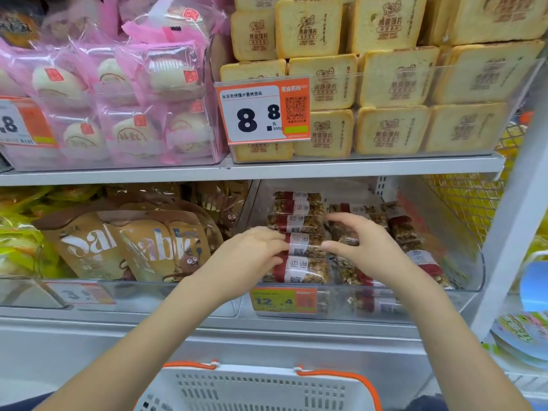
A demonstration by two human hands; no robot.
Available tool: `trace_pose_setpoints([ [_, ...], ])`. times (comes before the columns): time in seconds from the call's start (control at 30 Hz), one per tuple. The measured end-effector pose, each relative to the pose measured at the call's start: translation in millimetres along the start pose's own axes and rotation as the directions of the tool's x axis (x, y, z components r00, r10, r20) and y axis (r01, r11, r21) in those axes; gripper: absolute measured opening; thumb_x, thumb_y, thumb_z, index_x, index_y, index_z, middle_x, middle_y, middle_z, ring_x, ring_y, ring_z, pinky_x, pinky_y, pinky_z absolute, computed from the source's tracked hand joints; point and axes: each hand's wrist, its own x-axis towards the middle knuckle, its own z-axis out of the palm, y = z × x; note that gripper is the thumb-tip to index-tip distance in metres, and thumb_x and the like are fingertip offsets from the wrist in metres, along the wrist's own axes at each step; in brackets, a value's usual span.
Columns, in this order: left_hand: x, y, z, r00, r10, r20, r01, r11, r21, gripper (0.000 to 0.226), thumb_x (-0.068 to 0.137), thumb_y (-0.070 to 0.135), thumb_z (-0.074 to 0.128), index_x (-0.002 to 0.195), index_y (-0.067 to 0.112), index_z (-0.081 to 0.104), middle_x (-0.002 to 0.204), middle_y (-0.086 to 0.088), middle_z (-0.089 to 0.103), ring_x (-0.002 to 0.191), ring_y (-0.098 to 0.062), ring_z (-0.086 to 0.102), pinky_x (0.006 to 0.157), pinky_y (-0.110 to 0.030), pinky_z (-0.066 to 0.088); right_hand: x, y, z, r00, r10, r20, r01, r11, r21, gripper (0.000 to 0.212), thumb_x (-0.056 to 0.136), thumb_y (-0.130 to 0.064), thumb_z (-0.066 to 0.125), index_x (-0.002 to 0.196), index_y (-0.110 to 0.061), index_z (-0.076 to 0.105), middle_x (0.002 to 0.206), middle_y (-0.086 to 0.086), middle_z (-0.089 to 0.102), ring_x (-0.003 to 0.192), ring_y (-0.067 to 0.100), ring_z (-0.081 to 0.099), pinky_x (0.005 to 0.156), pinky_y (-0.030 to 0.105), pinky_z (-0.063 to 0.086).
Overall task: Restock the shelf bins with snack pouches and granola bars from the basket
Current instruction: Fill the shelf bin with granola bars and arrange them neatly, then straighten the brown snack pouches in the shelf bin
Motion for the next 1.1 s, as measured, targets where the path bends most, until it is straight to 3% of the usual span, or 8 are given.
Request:
trace_pose_setpoints([
  [0.2,50.6,24.4,32.3,0.907,-0.172,0.384,0.222,0.971,-0.089,0.068,0.098,0.053,0.016,0.151,0.016,-0.003,0.159,-0.005,-0.009,0.145,-0.023,-0.012,0.117,-0.041,-0.006,1.2,17.3,-3.8,0.987,0.123,-0.102,-0.129,0.990,-0.051,0.051,0.098,-0.037,0.046,0.144,-0.016,0.037,0.146,0.004,0.043,0.132,0.021,0.041,0.098,0.027,0.034],
  [0.33,62.0,20.0,53.7,0.901,-0.228,0.370,0.245,0.970,0.001,0.068,0.097,0.055,0.011,0.151,0.016,-0.004,0.158,-0.005,-0.012,0.145,-0.024,-0.014,0.117,-0.045,-0.007,-0.7,56.6,-17.7,0.941,0.323,-0.103,-0.338,0.911,-0.237,0.062,0.099,-0.042,0.040,0.150,-0.013,0.020,0.157,0.011,0.021,0.143,0.030,0.021,0.113,0.043,0.025],
  [0.47,61.3,17.0,51.5,0.893,-0.220,0.392,0.247,0.969,-0.020,0.069,0.097,0.056,0.009,0.151,0.017,-0.003,0.158,-0.004,-0.013,0.145,-0.024,-0.015,0.117,-0.045,-0.006,6.0,95.6,-14.3,0.775,0.621,0.114,-0.467,0.686,-0.559,0.069,0.099,-0.054,0.021,0.151,-0.022,-0.011,0.158,0.010,-0.020,0.146,0.032,-0.013,0.119,0.049,0.004],
  [0.6,68.4,13.7,38.7,0.869,-0.234,0.437,0.310,0.944,-0.110,0.070,0.096,0.058,0.011,0.152,0.017,0.002,0.159,-0.002,-0.009,0.145,-0.023,-0.013,0.118,-0.046,-0.003,8.8,94.7,-14.9,0.768,0.625,0.143,-0.465,0.696,-0.547,0.068,0.099,-0.054,0.021,0.152,-0.025,-0.010,0.157,0.008,-0.023,0.146,0.030,-0.015,0.118,0.048,0.003],
  [0.7,86.2,7.3,37.0,0.914,-0.289,0.286,0.327,0.940,-0.095,0.068,0.097,0.056,0.011,0.152,0.019,0.000,0.158,0.000,-0.011,0.143,-0.019,-0.021,0.117,-0.043,-0.007,9.6,94.9,-17.2,0.781,0.612,0.127,-0.474,0.713,-0.516,0.070,0.097,-0.057,0.026,0.153,-0.025,-0.001,0.160,0.009,-0.012,0.147,0.033,-0.005,0.118,0.049,0.010],
  [0.8,101.9,0.7,52.8,0.921,-0.322,0.219,0.327,0.945,0.012,0.068,0.096,0.057,0.008,0.151,0.020,-0.005,0.158,0.001,-0.015,0.142,-0.019,-0.023,0.117,-0.043,-0.011,16.6,83.7,-20.9,0.860,0.510,0.027,-0.436,0.761,-0.481,0.068,0.095,-0.061,0.025,0.152,-0.032,0.004,0.161,0.008,0.000,0.147,0.031,0.000,0.117,0.050,0.009],
  [0.9,106.1,-3.5,71.7,0.884,-0.383,0.270,0.397,0.918,0.004,0.064,0.096,0.057,0.009,0.151,0.027,-0.006,0.158,0.005,-0.014,0.143,-0.021,-0.019,0.117,-0.047,-0.007,29.6,74.8,-11.9,0.957,0.289,-0.009,-0.248,0.806,-0.538,0.063,0.096,-0.061,0.022,0.151,-0.040,0.000,0.159,-0.005,-0.012,0.146,0.021,-0.014,0.116,0.050,-0.003],
  [1.1,108.1,-4.8,73.4,0.868,-0.393,0.304,0.410,0.912,0.010,0.062,0.097,0.055,0.009,0.151,0.029,-0.007,0.157,0.005,-0.015,0.144,-0.022,-0.017,0.117,-0.049,-0.004,45.8,83.1,15.0,0.846,0.473,0.248,-0.303,0.808,-0.505,0.053,0.100,-0.053,0.011,0.148,-0.045,-0.009,0.157,-0.011,-0.019,0.146,0.027,-0.016,0.116,0.052,-0.009],
])
